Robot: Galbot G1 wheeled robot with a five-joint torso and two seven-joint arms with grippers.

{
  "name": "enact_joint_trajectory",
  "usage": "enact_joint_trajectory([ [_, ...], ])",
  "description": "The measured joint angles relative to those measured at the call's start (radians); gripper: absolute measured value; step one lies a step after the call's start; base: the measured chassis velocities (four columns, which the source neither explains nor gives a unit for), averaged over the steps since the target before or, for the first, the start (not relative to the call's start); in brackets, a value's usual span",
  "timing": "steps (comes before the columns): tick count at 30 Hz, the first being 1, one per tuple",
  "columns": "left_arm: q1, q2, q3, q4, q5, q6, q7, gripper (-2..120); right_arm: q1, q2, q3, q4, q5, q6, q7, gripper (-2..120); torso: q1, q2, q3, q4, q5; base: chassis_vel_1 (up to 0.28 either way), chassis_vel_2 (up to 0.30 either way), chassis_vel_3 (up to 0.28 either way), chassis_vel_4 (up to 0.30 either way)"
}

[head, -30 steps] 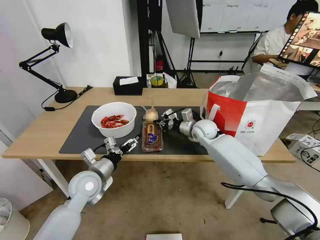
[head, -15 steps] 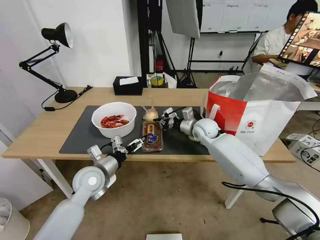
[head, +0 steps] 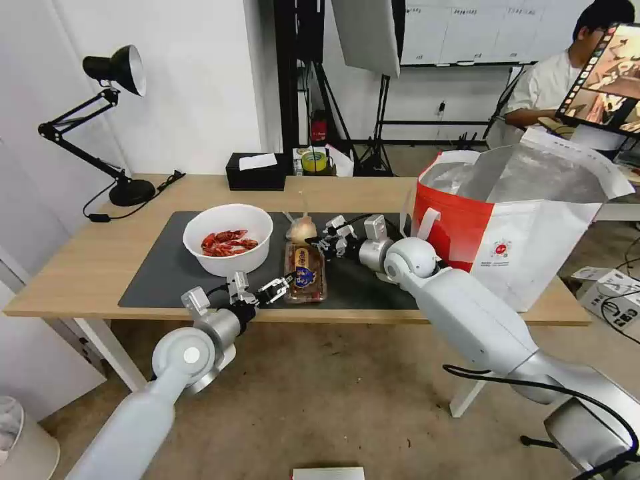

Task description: Pick up the trash from the table and place it into the takeout bag.

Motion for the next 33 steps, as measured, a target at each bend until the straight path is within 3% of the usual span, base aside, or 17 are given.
enact_joint_trajectory([
  [33, -0.059, 0.001, 0.038, 0.009, -0.062, 0.033, 0.007, 100, -0.001, 0.001, 0.005, -0.002, 0.006, 0.001, -0.001, 0, 0.000, 0.000, 0.000, 0.0000, 0.0000, 0.000, 0.000, 0.000, 0.000],
])
